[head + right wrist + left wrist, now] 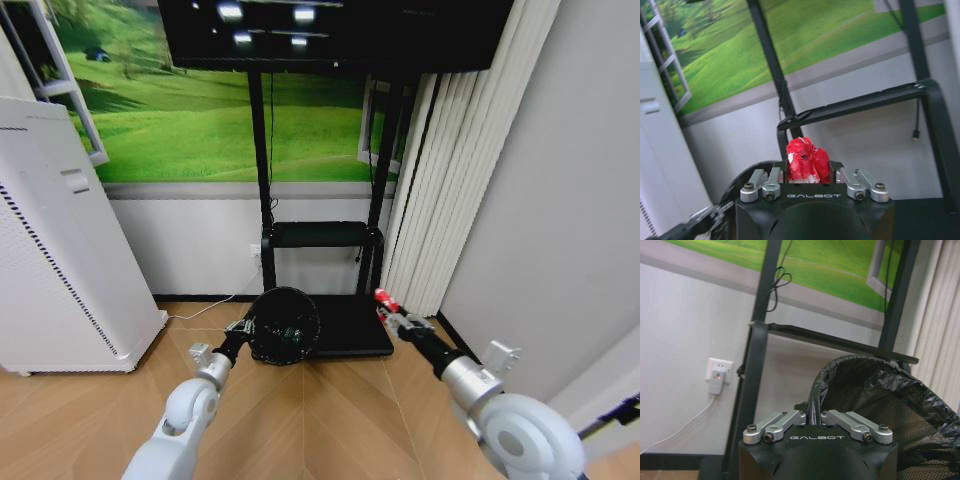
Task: Pick up the trash bin and place the garbage on the floor into it.
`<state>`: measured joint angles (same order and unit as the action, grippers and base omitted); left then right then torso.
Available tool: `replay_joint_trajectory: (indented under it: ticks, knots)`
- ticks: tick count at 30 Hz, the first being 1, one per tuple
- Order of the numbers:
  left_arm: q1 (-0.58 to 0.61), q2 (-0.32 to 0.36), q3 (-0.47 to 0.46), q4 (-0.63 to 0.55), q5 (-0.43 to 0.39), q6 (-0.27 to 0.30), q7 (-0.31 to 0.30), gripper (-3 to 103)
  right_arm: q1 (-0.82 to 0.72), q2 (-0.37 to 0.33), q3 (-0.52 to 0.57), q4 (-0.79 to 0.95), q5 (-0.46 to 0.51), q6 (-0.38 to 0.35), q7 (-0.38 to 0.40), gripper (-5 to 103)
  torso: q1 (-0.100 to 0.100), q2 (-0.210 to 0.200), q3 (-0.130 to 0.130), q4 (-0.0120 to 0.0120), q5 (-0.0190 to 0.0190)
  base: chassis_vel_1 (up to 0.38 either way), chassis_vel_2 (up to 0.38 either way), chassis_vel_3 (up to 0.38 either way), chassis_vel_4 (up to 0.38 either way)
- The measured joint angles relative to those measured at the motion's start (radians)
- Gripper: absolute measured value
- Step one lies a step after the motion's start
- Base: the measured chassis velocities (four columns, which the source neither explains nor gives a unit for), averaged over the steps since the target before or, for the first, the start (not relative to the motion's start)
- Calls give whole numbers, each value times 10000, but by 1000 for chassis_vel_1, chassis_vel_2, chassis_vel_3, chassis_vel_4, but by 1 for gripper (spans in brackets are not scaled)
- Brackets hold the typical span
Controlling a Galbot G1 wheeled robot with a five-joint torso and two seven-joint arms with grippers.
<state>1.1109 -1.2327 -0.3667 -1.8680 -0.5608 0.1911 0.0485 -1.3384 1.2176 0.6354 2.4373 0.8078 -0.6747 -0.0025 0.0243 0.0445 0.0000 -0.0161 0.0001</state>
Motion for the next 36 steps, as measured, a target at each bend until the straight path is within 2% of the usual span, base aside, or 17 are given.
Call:
replay_joint_trajectory:
  ticks: [2, 9, 13, 20, 22, 23, 27, 28, 30, 31, 35, 36]
  knots:
    - [-136, -103, 375, -52, -2, 46, -170, 7, 197, -273, -858, -175, -480, 178, 133, 41, 0, 0, 0, 0, 0, 0, 0, 0, 0]
    - [-174, -177, 605, -54, 32, 50, -240, 7, 338, -473, -1413, -374, -746, 237, 155, 41, 1, 0, 0, 1, -1, 0, 0, 0, 0]
    - [21, -322, 1049, -228, 214, 49, -390, 7, 645, -988, -2591, -871, -1339, 487, -132, 41, 1, 0, 0, 0, -1, 0, 0, 0, 0]
    - [262, -346, 1027, -286, 371, 46, -404, 7, 1260, -799, -3890, -1355, -1910, 575, 92, 38, 0, 0, 0, 2, -1, 0, 0, 0, 0]
    - [273, -349, 1013, -306, 378, 45, -404, 7, 1325, -697, -4117, -1459, -2131, 578, 240, 48, 1, 0, 0, 2, -1, 0, 0, 0, 0]
    - [273, -349, 1013, -306, 378, 45, -404, 7, 1325, -697, -4117, -1459, -2131, 578, 240, 48, 1, 0, 0, 2, -1, 0, 0, 0, 0]
    - [194, -450, 1011, -284, 384, 45, -401, 7, 1408, -684, -4218, -1641, -2297, 578, 481, 70, 0, 0, 0, 1, -1, 0, 0, 0, 0]
    - [194, -450, 1011, -284, 384, 45, -401, 7, 1408, -684, -4218, -1641, -2297, 578, 481, 70, 0, 0, 0, 1, -1, 0, 0, 0, 0]
    - [175, -513, 1036, -250, 401, 45, -394, 7, 1508, -834, -4167, -1736, -2317, 578, 524, 81, 0, 0, 0, 1, -1, 0, 0, 0, 0]
    - [175, -513, 1036, -250, 401, 45, -394, 7, 1508, -834, -4167, -1736, -2317, 578, 524, 81, 0, 0, 0, 1, -1, 0, 0, 0, 0]
    - [174, -546, 1033, -265, 407, 47, -390, 7, 1719, -884, -4141, -1899, -2324, 589, 552, 96, 1, 0, 0, 1, -1, 0, 0, 0, 0]
    - [174, -546, 1033, -265, 407, 47, -390, 7, 1719, -884, -4141, -1899, -2324, 589, 552, 96, 1, 0, 0, 1, -1, 0, 0, 0, 0]
